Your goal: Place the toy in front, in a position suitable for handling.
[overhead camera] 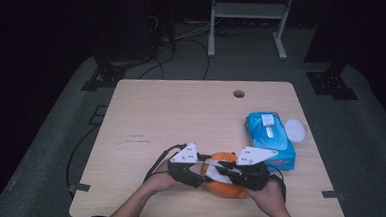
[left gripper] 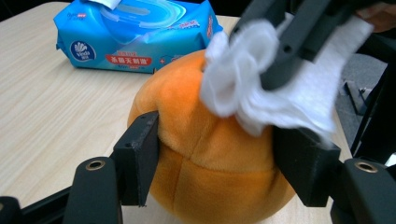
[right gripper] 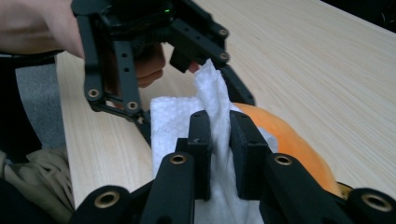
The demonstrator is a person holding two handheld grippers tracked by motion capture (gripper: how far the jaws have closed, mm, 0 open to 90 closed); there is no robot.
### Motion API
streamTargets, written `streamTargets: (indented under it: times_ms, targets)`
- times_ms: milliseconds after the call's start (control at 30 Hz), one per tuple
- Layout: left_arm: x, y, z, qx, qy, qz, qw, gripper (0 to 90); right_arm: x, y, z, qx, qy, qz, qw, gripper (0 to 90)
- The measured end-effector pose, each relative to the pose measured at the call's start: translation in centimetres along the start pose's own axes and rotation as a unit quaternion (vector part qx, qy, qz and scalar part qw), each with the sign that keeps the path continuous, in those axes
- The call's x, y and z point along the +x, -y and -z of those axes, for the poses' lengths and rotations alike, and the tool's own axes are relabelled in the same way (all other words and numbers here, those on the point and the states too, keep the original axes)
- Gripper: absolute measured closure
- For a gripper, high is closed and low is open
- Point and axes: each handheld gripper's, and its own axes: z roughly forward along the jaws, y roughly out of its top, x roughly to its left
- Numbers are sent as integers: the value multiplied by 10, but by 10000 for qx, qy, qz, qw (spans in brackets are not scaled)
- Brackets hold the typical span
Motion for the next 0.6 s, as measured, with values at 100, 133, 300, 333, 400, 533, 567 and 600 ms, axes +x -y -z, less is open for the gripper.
streamTargets:
  times_ms: [100, 133, 300, 333, 400, 533, 567, 600]
  targets:
    - [1, 2, 1, 7, 12, 30, 10000, 347, -13, 5, 5, 6, 180, -149, 9997, 784]
    - [2, 3, 1, 15, 28, 30, 10000, 346, -18, 8, 7, 6, 226, -240, 9995, 784]
    - [3, 2, 0, 21, 65, 119, 9999, 340, -31, 17, 14, 21, 359, -541, 9979, 784]
    - [3, 2, -1, 15, 60, 134, 9999, 338, -30, 17, 14, 27, 366, -527, 9979, 784]
    - [2, 2, -1, 43, 43, 127, 9999, 335, -23, 13, 12, 4, 297, -431, 9986, 784]
    - [3, 3, 0, 67, 65, 155, 9998, 335, -8, 6, 4, -74, -53, -237, 9997, 781]
    - [3, 4, 0, 77, 69, 172, 9998, 335, -6, 5, 3, -64, -88, -199, 9997, 781]
    - [3, 4, 1, 83, 79, 178, 9998, 335, -6, 5, 3, -47, -66, -164, 9998, 781]
